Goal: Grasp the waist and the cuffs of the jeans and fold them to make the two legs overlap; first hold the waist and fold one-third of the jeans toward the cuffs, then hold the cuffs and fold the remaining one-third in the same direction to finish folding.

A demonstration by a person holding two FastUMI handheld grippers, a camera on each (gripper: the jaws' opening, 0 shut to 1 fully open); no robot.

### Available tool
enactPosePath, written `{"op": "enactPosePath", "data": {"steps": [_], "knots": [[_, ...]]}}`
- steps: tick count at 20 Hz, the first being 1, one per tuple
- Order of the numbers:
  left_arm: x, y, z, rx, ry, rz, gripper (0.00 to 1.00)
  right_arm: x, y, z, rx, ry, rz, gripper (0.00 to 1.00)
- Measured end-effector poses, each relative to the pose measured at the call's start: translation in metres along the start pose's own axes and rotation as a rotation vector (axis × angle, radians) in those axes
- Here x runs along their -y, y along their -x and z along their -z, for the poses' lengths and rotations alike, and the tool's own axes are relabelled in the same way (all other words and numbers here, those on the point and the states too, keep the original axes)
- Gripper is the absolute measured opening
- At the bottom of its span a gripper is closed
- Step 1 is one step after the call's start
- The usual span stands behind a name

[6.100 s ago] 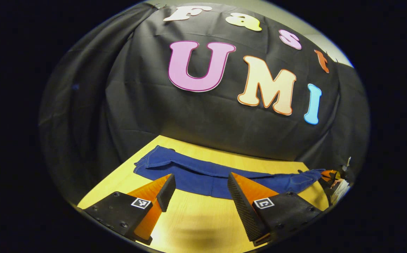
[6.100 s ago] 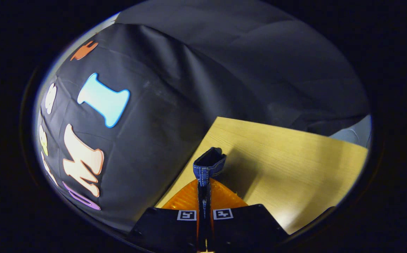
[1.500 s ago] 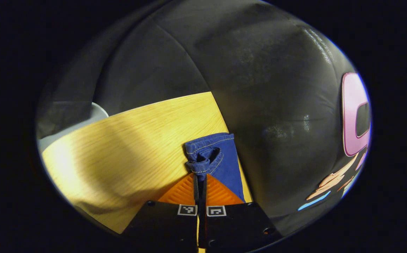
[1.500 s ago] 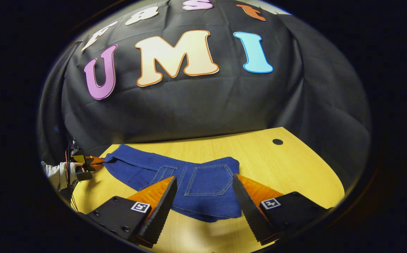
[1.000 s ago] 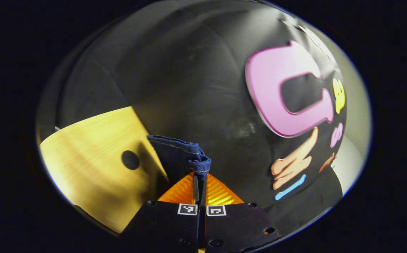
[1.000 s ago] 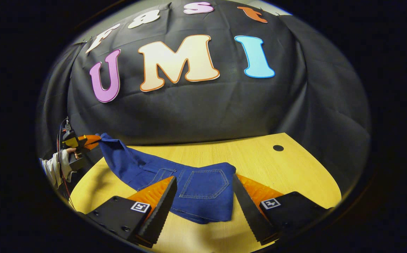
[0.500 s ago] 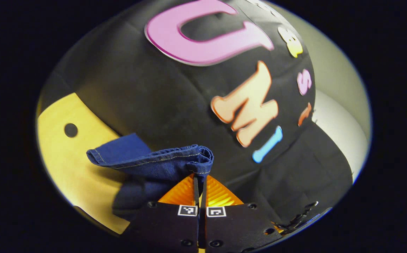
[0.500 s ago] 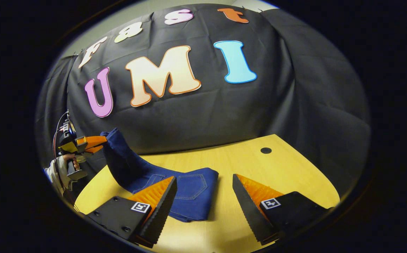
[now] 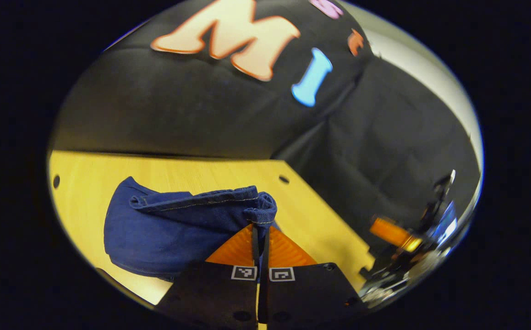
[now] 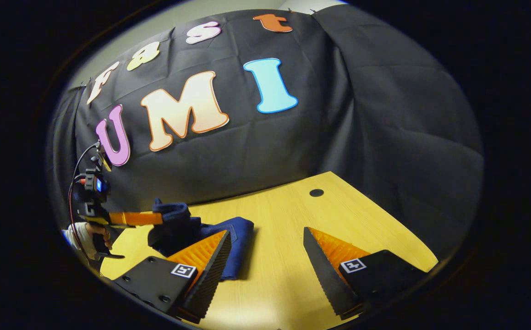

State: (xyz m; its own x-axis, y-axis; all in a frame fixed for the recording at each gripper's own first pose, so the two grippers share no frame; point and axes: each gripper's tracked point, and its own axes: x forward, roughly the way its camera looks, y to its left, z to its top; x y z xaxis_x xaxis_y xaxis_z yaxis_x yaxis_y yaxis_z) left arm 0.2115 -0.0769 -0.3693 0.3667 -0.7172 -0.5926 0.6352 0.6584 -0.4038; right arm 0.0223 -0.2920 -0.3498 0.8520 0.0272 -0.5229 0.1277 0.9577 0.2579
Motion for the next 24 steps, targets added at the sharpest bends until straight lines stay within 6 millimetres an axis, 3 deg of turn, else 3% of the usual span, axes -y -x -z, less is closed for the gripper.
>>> {"op": "enactPosePath", "data": {"steps": [2, 3, 5, 7, 9, 10, 11, 13, 14, 17, 18, 20, 21, 24], "knots": [[-0.005, -0.007, 0.025, -0.101, -0.154, -0.088, 0.0, 0.01, 0.003, 0.008, -0.016, 0.001, 0.007, 0.93], [-0.011, -0.009, 0.032, -0.133, -0.209, -0.135, 0.0, 0.012, 0.004, 0.011, -0.024, 0.006, 0.011, 0.98], [-0.015, -0.011, 0.045, -0.155, -0.296, -0.22, 0.05, 0.015, 0.006, 0.016, -0.037, 0.021, 0.007, 0.93], [-0.005, -0.004, 0.032, -0.093, -0.343, -0.271, 0.52, 0.007, 0.006, 0.012, -0.026, 0.027, -0.022, 0.98], [0.003, 0.02, 0.013, 0.003, -0.34, -0.325, 0.99, -0.006, 0.006, 0.006, -0.005, 0.029, -0.07, 0.98], [0.004, 0.034, 0.002, 0.055, -0.322, -0.363, 0.96, -0.012, 0.005, 0.003, 0.008, 0.038, -0.089, 0.93], [0.004, 0.052, -0.006, 0.104, -0.295, -0.402, 0.96, -0.018, 0.004, -0.001, 0.024, 0.047, -0.111, 0.98], [0.0, 0.091, -0.022, 0.196, -0.242, -0.483, 0.96, -0.036, 0.009, -0.014, 0.072, 0.063, -0.161, 0.94], [-0.003, 0.112, -0.031, 0.25, -0.222, -0.523, 0.96, -0.046, 0.013, -0.02, 0.1, 0.078, -0.181, 0.98], [-0.006, 0.173, -0.05, 0.374, -0.178, -0.617, 0.95, -0.072, 0.031, -0.045, 0.187, 0.132, -0.22, 0.98], [-0.001, 0.18, -0.052, 0.402, -0.165, -0.626, 0.95, -0.079, 0.037, -0.053, 0.213, 0.134, -0.225, 0.93], [-0.001, 0.197, -0.053, 0.439, -0.139, -0.635, 0.96, -0.096, 0.05, -0.072, 0.27, 0.125, -0.234, 0.98], [-0.005, 0.204, -0.057, 0.457, -0.14, -0.638, 0.96, -0.102, 0.054, -0.077, 0.289, 0.123, -0.231, 0.93], [-0.011, 0.232, -0.065, 0.493, -0.158, -0.648, 0.96, -0.125, 0.072, -0.086, 0.312, 0.108, -0.236, 0.98]]}}
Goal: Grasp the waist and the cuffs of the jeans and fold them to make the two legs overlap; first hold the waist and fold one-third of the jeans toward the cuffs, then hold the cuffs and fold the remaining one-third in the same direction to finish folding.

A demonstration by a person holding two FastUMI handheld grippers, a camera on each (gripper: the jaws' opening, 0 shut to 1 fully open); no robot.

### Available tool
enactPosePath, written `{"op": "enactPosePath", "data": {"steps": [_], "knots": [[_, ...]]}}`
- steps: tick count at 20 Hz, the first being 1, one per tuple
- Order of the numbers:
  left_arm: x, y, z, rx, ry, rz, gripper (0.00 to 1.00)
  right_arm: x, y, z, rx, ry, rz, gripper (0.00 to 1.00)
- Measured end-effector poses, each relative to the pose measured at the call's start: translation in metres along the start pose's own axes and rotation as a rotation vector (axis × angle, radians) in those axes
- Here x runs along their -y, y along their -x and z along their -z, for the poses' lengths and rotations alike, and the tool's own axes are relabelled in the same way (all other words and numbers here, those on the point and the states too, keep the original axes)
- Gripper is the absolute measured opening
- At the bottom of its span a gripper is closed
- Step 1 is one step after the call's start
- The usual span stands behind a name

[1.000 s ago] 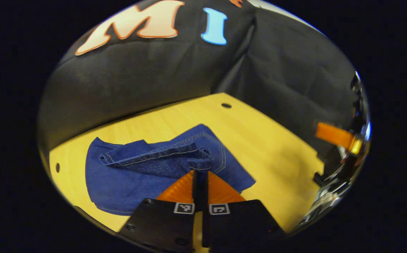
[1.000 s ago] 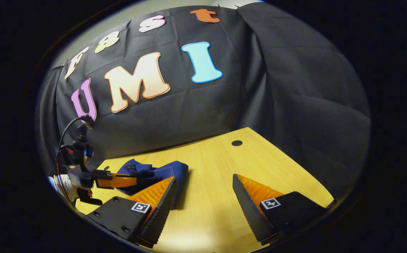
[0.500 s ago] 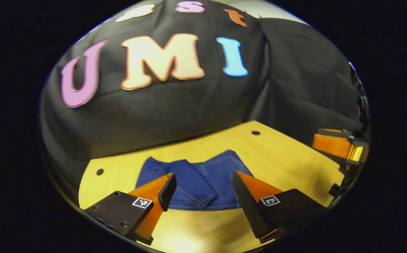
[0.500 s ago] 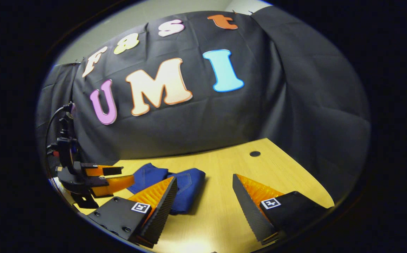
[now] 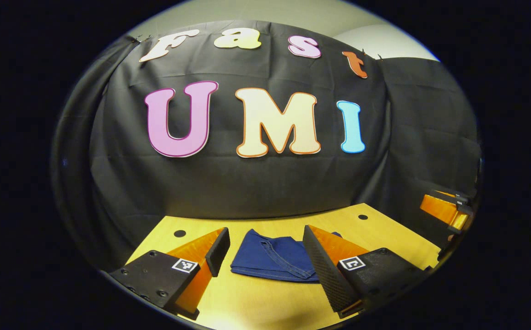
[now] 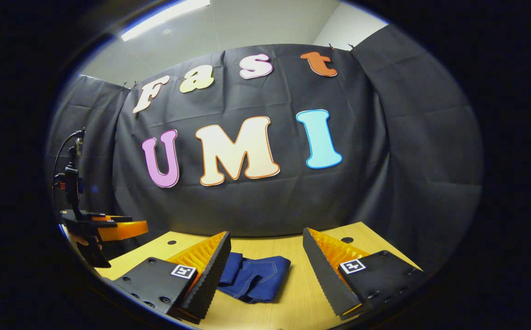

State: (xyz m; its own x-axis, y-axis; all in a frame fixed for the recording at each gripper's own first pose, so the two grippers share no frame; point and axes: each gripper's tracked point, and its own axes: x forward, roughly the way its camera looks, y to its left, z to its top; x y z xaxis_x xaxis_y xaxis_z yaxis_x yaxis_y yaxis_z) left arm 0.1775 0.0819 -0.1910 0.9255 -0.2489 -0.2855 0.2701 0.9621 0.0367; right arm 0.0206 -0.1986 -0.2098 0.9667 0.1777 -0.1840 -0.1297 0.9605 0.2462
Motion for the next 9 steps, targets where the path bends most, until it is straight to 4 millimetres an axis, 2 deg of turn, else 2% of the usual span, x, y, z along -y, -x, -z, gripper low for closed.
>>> {"op": "enactPosePath", "data": {"steps": [2, 3, 4, 5, 6, 7, 8, 9], "knots": [[-0.011, 0.006, -0.014, 0.048, 0.003, -0.006, 0.96, -0.011, 0.008, -0.01, 0.025, 0.021, 0.007, 0.97], [-0.016, 0.011, -0.014, 0.056, 0.008, -0.009, 0.96, -0.017, 0.011, -0.01, 0.03, 0.028, 0.009, 0.93], [-0.018, 0.014, -0.012, 0.054, 0.012, -0.007, 0.95, -0.026, 0.014, -0.011, 0.034, 0.032, -0.001, 0.97], [-0.021, 0.018, -0.01, 0.053, 0.014, -0.007, 0.96, -0.034, 0.016, -0.012, 0.039, 0.038, -0.008, 0.97], [-0.025, 0.022, -0.011, 0.062, 0.016, -0.01, 1.0, -0.039, 0.018, -0.011, 0.032, 0.045, -0.013, 0.93], [-0.025, 0.025, -0.011, 0.063, 0.023, 0.004, 0.96, -0.044, 0.021, -0.011, 0.036, 0.051, -0.015, 0.94], [-0.027, 0.028, -0.008, 0.056, 0.029, 0.005, 0.99, -0.048, 0.025, -0.015, 0.047, 0.054, -0.017, 0.94], [-0.03, 0.03, -0.004, 0.05, 0.03, 0.004, 0.95, -0.051, 0.027, -0.018, 0.055, 0.054, -0.018, 0.97]]}}
